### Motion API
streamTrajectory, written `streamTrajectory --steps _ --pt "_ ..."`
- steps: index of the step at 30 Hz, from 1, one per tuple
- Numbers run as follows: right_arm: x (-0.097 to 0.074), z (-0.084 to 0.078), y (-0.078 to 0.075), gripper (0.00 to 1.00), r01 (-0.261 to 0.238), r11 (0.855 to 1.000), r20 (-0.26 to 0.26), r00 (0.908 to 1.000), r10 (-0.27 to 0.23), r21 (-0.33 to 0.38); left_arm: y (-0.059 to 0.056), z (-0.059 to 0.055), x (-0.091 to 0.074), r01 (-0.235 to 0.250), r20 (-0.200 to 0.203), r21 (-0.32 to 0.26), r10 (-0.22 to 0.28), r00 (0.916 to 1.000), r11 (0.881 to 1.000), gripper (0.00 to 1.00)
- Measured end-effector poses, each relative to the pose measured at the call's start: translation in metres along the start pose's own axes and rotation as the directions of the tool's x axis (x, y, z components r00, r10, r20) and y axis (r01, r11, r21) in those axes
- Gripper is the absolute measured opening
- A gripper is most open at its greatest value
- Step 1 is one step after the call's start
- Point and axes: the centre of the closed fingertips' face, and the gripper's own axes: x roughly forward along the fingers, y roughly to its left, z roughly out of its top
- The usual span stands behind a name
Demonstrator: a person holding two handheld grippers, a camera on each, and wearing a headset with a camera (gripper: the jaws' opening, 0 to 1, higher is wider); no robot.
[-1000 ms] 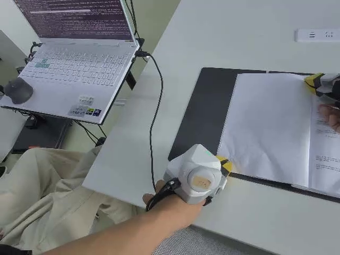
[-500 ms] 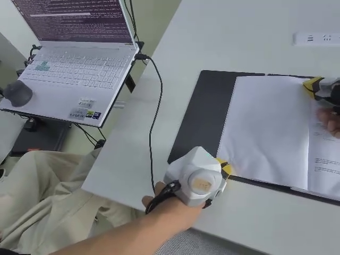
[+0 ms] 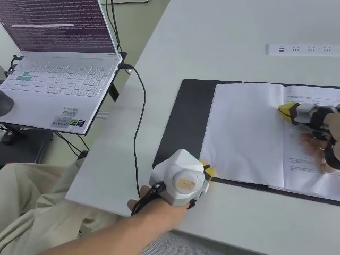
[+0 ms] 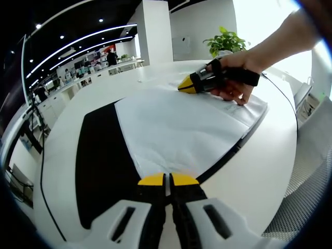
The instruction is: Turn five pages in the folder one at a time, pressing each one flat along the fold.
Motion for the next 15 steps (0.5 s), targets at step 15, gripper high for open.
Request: streamTrajectory --steps 15 --pt "-0.043 -0.057 -0.013 0.00 -0.009 1.000 -0.103 0.9947 0.008 -0.008 0.000 0.000 0.000 -0.001 0.001 -0.002 0.001 1.0000 1.000 0.01"
